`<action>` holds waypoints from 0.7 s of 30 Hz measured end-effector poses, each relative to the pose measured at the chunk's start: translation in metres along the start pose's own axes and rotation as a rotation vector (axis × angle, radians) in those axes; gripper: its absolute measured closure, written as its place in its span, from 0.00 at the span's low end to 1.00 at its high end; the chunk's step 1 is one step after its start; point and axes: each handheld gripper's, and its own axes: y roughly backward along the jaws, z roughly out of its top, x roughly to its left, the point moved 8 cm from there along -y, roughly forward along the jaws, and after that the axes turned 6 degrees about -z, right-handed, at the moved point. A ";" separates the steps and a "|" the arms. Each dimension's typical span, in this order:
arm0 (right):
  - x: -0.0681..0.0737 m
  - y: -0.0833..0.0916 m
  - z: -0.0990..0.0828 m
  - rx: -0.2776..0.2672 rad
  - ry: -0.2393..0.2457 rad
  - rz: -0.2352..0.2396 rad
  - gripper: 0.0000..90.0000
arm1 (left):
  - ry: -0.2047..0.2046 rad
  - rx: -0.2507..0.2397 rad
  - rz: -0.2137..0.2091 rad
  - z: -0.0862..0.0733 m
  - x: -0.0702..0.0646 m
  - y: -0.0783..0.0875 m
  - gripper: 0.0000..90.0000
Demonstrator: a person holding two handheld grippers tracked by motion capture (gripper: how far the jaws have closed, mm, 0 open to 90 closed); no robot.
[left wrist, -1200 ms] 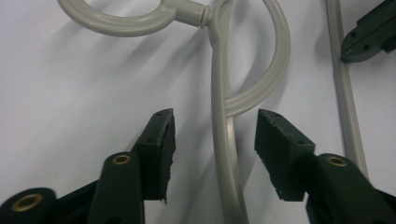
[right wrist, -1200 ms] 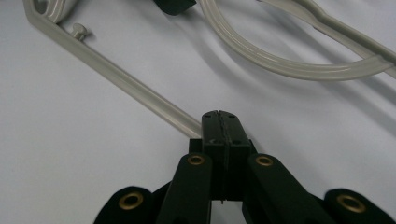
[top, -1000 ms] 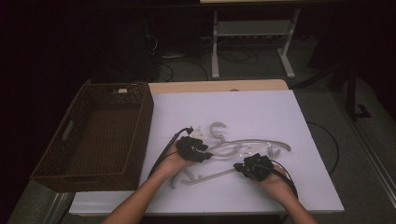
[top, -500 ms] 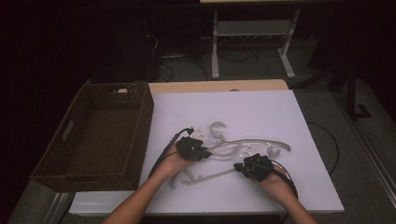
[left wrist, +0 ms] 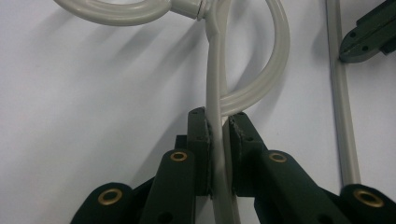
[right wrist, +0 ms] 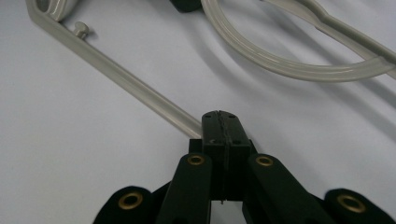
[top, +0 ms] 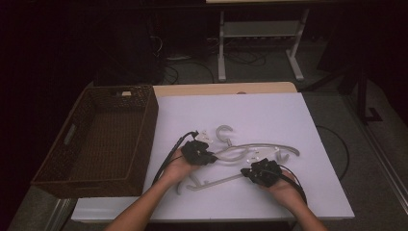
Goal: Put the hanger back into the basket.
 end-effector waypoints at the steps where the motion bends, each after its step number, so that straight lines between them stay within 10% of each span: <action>1: 0.000 0.000 0.000 -0.005 0.002 0.002 1.00 | -0.001 0.002 0.003 0.000 0.001 0.000 0.90; 9: -0.002 0.014 0.007 -0.087 -0.028 0.047 0.88 | -0.003 0.008 0.015 0.001 0.003 0.003 0.90; 21: -0.007 0.046 0.004 -0.238 -0.102 0.031 0.32 | 0.007 -0.027 0.025 0.012 0.000 0.023 0.91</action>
